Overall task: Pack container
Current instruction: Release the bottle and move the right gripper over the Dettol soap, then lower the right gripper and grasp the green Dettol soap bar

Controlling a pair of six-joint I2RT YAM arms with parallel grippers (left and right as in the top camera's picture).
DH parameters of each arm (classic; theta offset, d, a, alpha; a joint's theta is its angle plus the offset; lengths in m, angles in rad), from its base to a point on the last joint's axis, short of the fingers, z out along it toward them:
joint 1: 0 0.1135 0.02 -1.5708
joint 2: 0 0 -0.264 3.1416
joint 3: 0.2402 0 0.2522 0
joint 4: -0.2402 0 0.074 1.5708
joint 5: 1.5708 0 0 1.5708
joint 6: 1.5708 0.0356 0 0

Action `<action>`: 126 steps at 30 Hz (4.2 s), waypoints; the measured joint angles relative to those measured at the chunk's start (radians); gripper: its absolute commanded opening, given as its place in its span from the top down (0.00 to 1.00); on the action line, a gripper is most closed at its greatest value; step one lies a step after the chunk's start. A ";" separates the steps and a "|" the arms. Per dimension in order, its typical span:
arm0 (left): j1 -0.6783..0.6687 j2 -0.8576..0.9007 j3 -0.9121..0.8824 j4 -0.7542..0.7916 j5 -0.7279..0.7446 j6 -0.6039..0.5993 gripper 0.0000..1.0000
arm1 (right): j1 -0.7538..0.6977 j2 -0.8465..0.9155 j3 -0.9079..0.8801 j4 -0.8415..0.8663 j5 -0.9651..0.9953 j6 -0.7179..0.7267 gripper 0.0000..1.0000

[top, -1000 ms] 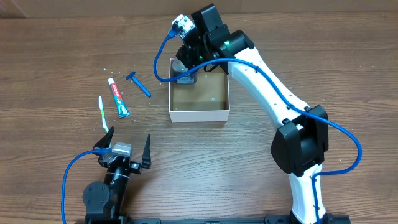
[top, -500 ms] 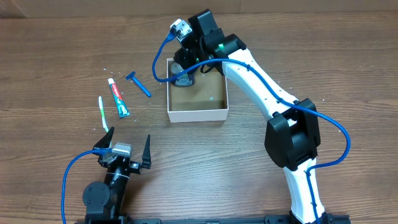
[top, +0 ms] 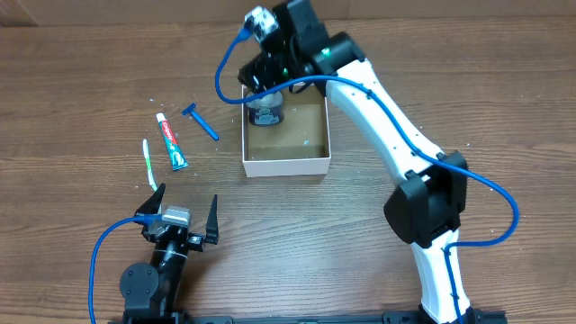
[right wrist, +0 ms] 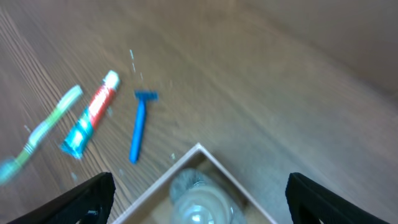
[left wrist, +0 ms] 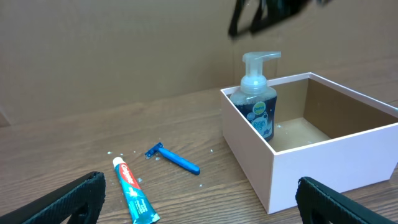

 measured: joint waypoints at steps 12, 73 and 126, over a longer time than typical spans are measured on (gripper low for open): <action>0.000 0.000 0.000 0.000 0.000 0.000 0.00 | -0.317 -0.108 0.275 -0.694 0.176 0.330 0.00; 0.000 0.000 0.000 0.000 0.000 0.000 0.00 | -0.623 -0.400 -0.983 -0.187 0.145 0.730 0.00; 0.000 0.000 0.000 0.000 0.000 0.000 0.00 | -0.629 -0.408 -1.186 0.042 0.190 1.019 0.26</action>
